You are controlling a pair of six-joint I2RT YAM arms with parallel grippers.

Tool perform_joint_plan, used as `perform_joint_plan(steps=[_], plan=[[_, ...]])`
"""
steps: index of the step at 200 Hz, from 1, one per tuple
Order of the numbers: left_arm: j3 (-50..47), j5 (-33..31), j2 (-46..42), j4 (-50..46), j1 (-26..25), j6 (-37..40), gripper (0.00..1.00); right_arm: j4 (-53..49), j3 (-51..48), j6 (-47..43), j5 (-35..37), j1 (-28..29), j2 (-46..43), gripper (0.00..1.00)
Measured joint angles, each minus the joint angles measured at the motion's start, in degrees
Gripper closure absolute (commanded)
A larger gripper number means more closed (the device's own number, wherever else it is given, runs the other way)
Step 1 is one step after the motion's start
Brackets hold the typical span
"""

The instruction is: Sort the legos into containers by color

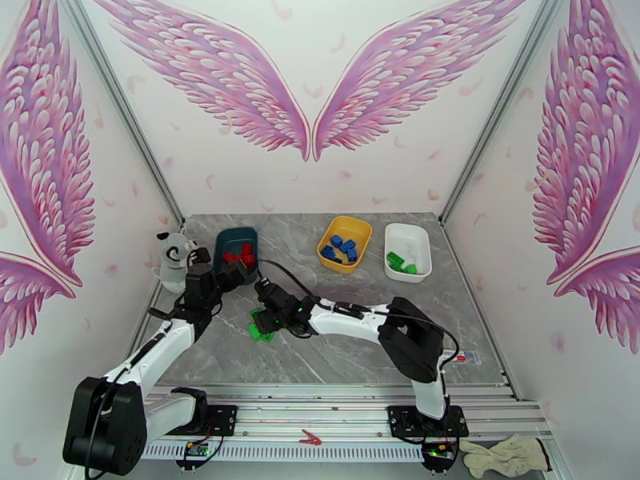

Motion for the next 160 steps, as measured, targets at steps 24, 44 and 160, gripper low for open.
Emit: perform_joint_plan(steps=[24,44,160], plan=[[-0.87,0.85,-0.31,-0.02,2.32,-1.05,0.01,-0.87,2.49,-0.26,-1.29,1.25,3.08,0.48],[-1.38,1.97,-0.31,0.02,3.74,-1.86,0.01,-1.53,4.44,-0.44,-1.99,1.84,5.25,0.49],[-1.88,4.42,-0.31,0.39,5.31,-3.23,0.01,-4.76,11.63,-0.37,-2.03,2.47,11.78,0.56]])
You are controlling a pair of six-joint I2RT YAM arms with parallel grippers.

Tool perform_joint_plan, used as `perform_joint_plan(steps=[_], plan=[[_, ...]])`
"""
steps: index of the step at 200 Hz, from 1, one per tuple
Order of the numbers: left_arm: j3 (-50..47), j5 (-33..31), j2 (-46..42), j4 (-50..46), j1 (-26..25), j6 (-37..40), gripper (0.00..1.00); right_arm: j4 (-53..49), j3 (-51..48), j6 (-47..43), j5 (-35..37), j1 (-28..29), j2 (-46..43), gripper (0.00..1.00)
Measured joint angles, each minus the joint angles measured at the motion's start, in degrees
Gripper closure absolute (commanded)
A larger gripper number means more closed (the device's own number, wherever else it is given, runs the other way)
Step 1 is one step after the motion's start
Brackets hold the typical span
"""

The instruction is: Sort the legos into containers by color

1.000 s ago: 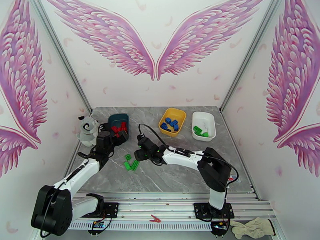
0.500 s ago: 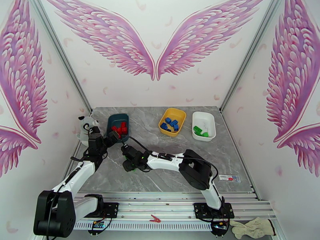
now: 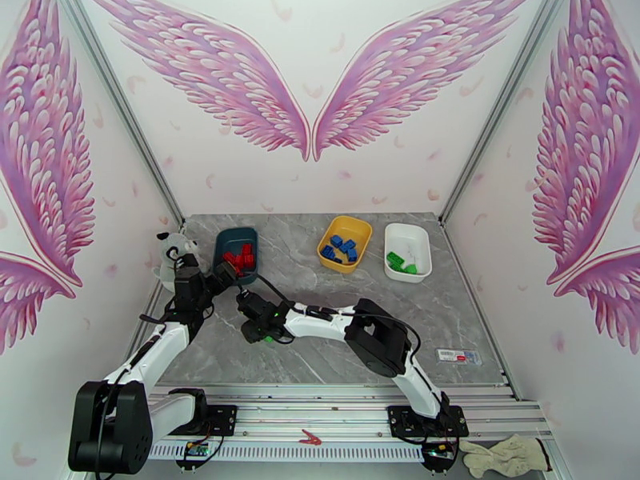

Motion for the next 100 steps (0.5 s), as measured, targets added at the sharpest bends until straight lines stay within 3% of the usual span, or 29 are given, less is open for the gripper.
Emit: perform_joint_plan(steps=[49,100], plan=[[-0.02,0.28,0.00,0.04,-0.02,-0.17,0.01,-0.15,0.04,0.37,0.68,0.22,0.13,0.70],[-0.04,2.27,0.22,1.29,-1.22,-0.20,0.01,1.07,-3.72,0.90,3.17,0.22,-2.34,0.76]])
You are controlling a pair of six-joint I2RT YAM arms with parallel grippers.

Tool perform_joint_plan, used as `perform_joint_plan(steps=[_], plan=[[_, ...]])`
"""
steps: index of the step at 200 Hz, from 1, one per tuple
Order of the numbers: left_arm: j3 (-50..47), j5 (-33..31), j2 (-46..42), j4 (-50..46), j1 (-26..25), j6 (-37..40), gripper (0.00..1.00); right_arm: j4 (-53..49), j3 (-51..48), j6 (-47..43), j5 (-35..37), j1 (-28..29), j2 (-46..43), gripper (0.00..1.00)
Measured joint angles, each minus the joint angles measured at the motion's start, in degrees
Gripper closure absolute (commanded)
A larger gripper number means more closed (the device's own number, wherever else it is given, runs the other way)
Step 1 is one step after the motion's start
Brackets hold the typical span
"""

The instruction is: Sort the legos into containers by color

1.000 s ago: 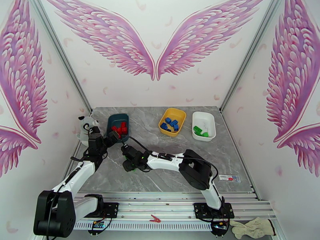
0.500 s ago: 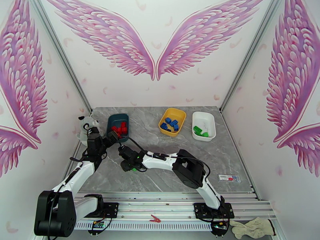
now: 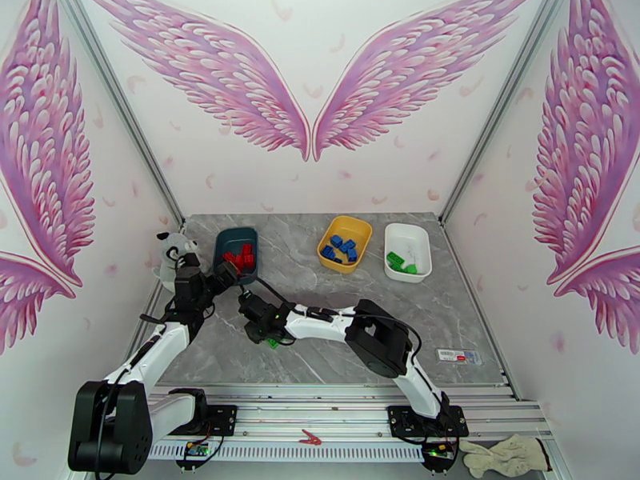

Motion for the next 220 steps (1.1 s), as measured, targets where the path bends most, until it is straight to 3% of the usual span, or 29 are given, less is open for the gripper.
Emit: perform_joint_plan(steps=[62,97,163,220], plan=[[0.04,2.51,2.82,1.03,-4.31,0.37,0.01,0.68,-7.85,0.33,4.37,-1.03,-10.01,0.77],[0.74,2.73,3.96,1.46,-8.72,1.25,0.01,1.36,-12.26,1.36,5.20,-5.79,-15.96,0.78],[9.31,5.18,14.32,2.47,-23.67,6.88,0.01,4.37,-24.92,5.86,6.27,-26.12,-29.09,0.77],[19.43,2.27,22.29,-1.55,-40.70,17.18,0.01,5.88,-26.36,9.97,8.85,-44.22,-33.97,0.76]])
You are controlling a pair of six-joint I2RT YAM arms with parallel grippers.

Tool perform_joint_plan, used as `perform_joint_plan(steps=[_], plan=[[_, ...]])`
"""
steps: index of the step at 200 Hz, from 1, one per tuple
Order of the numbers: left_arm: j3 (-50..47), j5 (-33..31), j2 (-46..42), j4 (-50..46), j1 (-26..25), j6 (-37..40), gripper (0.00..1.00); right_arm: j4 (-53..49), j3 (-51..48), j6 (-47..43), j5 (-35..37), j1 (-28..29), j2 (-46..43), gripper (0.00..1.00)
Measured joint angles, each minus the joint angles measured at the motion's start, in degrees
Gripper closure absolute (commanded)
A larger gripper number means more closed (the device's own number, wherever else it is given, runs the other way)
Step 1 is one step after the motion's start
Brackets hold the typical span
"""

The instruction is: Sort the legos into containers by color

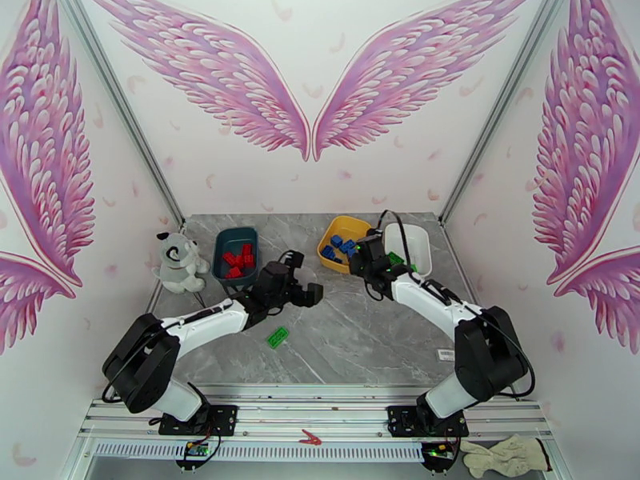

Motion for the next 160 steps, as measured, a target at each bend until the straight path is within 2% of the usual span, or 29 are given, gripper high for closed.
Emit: perform_joint_plan(steps=[33,72,94,124,160], plan=[[2.56,-1.81,1.44,-1.73,-5.97,5.31,0.01,-1.51,3.41,1.84,1.27,-9.14,2.86,0.76],[3.43,-3.21,2.78,-3.26,-7.45,8.61,0.01,-5.44,12.68,2.25,2.71,-14.53,9.70,0.72],[3.43,-3.76,2.95,-3.56,-7.52,9.44,0.01,-7.91,18.12,1.92,3.48,-16.15,14.34,0.61],[3.43,-5.18,2.93,-3.61,-7.52,10.05,0.01,-11.32,22.86,0.09,4.07,-16.85,19.21,0.36],[2.75,-7.54,1.27,-3.39,-7.23,10.43,0.01,-12.90,23.06,-0.98,3.04,-16.83,19.67,0.26]])
